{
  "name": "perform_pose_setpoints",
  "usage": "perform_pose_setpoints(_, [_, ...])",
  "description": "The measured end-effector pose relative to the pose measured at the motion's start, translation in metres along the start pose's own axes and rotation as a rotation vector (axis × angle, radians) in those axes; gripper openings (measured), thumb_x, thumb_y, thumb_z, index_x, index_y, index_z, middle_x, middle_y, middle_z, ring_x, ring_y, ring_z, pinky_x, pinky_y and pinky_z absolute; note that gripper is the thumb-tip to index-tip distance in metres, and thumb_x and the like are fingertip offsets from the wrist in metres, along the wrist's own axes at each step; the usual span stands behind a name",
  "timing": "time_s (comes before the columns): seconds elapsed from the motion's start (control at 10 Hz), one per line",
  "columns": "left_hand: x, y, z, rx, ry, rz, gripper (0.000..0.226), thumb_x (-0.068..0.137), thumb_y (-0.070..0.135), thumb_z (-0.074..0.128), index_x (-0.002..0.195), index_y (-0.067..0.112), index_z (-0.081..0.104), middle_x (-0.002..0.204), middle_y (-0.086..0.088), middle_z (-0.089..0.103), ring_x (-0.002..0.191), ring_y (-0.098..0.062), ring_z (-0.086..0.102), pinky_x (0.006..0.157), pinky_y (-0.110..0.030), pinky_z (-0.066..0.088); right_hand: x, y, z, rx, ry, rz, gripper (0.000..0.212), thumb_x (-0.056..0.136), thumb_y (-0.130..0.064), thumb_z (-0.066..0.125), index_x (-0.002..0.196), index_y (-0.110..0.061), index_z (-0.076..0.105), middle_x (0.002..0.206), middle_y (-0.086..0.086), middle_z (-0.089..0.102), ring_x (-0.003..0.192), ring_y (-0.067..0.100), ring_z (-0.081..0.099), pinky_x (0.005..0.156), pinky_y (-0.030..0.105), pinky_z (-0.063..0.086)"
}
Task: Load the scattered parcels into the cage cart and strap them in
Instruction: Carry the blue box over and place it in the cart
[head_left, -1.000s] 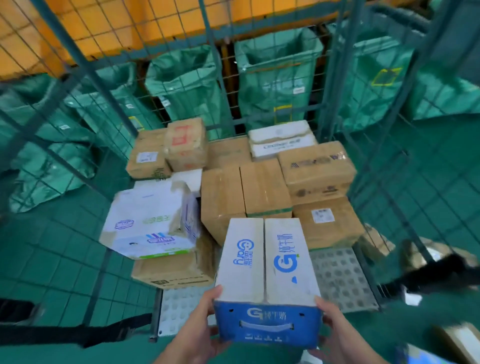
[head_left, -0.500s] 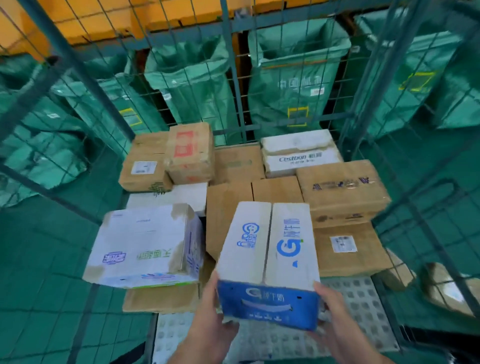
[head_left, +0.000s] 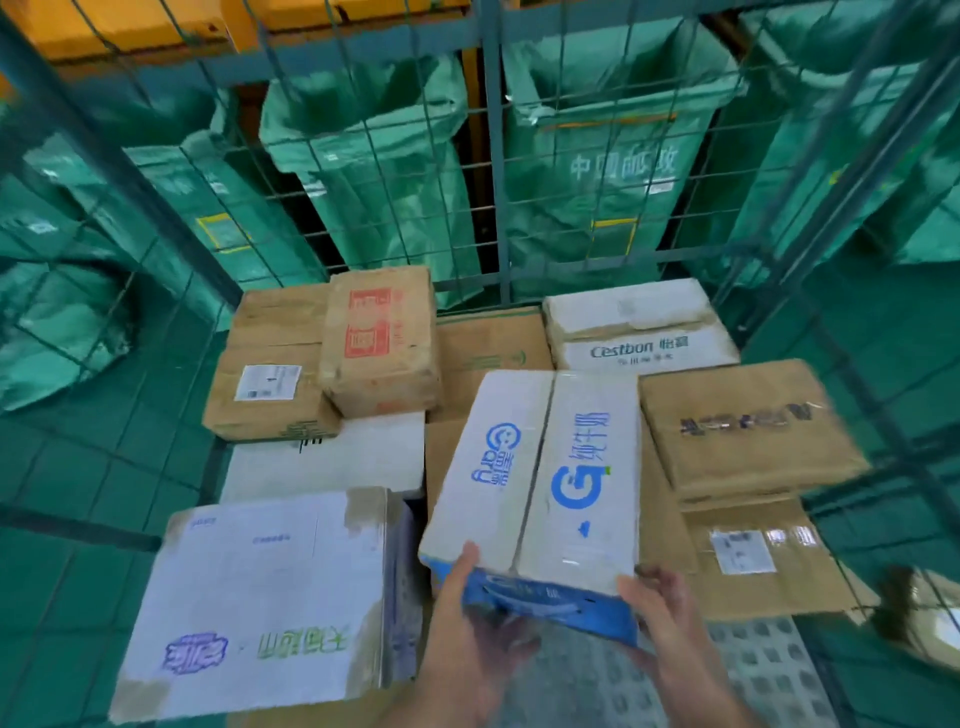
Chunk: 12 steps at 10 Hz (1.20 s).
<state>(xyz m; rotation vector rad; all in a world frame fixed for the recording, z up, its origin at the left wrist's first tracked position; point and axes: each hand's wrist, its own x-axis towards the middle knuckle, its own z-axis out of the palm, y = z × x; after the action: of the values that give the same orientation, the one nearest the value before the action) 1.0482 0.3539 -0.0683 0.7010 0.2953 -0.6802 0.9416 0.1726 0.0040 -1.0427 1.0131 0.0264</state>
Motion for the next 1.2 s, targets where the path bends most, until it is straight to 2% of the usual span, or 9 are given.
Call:
perform_pose_setpoints(0.1, [0.036,-0.007,0.015,0.030,0.378,0.003,0.073,0.091,0.065,0.060,0.152,0.027,0.045,0.156,-0.026,0.041,0.144,-0.049,0.037,0.122,-0.061,0.020,0.046,-0.024,0.014,-0.021,-0.001,-0.059,0.051,0.072,-0.031,0.084,0.111,-0.013,0.056,0.116,0.016,0.065,0.088,0.019,0.064,0.076,0.038,0.050])
perform_pose_setpoints(0.2, [0.076,-0.005,0.040,0.025,0.404,-0.159,0.080,0.065,0.053,0.082,0.129,0.007,0.066,0.111,-0.022,0.073,0.098,-0.037,0.071,0.105,-0.054,0.049,0.093,-0.051,0.032,-0.032,-0.029,-0.107,0.051,0.073,-0.039,0.074,0.114,-0.014,0.056,0.108,0.008,0.069,0.087,0.015,0.065,0.081,0.042,0.052])
perform_pose_setpoints(0.3, [0.128,0.020,0.052,0.002,0.497,-0.023,0.099,0.053,0.042,0.095,0.139,0.011,0.056,0.125,-0.021,0.070,0.100,-0.033,0.073,0.092,-0.051,0.059,0.150,-0.078,0.053,-0.051,-0.074,-0.153,0.039,0.079,-0.042,0.064,0.108,-0.016,0.058,0.102,0.004,0.070,0.085,0.010,0.067,0.084,0.041,0.052])
perform_pose_setpoints(0.4, [0.182,0.038,0.060,-0.068,0.567,0.134,0.096,0.055,0.032,0.096,0.139,0.013,0.054,0.127,-0.012,0.069,0.098,-0.024,0.072,0.069,-0.035,0.061,0.200,-0.099,0.077,-0.044,-0.121,-0.175,0.009,0.100,-0.021,0.057,0.109,-0.016,0.056,0.097,0.000,0.065,0.079,0.004,0.062,0.074,0.033,0.051])
perform_pose_setpoints(0.5, [0.222,0.049,0.053,-0.045,0.554,0.172,0.047,0.092,0.021,0.070,0.136,0.021,0.053,0.108,-0.009,0.065,0.086,-0.018,0.067,0.071,-0.031,0.062,0.248,-0.107,0.104,-0.192,-0.134,-0.269,0.008,0.103,-0.016,0.054,0.109,-0.019,0.059,0.092,-0.006,0.066,0.073,0.004,0.060,0.069,0.027,0.051])
perform_pose_setpoints(0.7, [0.278,0.040,0.046,0.338,0.643,0.016,0.023,0.104,0.019,0.055,0.124,0.010,0.060,0.117,-0.014,0.067,0.092,-0.022,0.065,0.060,-0.030,0.060,0.329,-0.080,0.113,-0.471,-0.061,-0.229,0.029,0.101,-0.019,0.052,0.126,-0.023,0.064,0.113,0.000,0.071,0.082,0.014,0.063,0.069,0.024,0.047])
perform_pose_setpoints(0.9, [0.302,0.041,0.045,0.276,0.567,-0.064,0.010,0.095,0.004,0.055,0.103,0.009,0.058,0.111,-0.014,0.055,0.083,-0.021,0.056,0.092,-0.035,0.056,0.344,-0.074,0.119,-0.521,-0.257,-0.161,0.029,0.101,-0.046,0.043,0.126,-0.038,0.056,0.105,-0.011,0.063,0.106,0.016,0.056,0.104,0.037,0.047])
perform_pose_setpoints(1.0, [0.309,0.036,0.047,0.284,0.510,-0.064,0.016,0.087,-0.003,0.052,0.099,0.007,0.054,0.107,-0.013,0.058,0.080,-0.023,0.060,0.085,-0.032,0.055,0.353,-0.073,0.122,-0.479,-0.300,-0.177,0.051,0.095,-0.054,0.043,0.140,-0.033,0.055,0.122,-0.007,0.065,0.106,0.011,0.058,0.098,0.027,0.044])
perform_pose_setpoints(1.2, [0.314,0.062,0.042,0.247,0.464,-0.138,0.018,0.087,0.002,0.046,0.104,0.005,0.052,0.133,-0.022,0.059,0.118,-0.039,0.063,0.108,-0.048,0.049,0.332,-0.060,0.100,-0.644,-0.187,-0.199,0.032,0.097,-0.031,0.052,0.129,-0.033,0.052,0.109,-0.006,0.065,0.086,0.010,0.061,0.062,0.022,0.044])
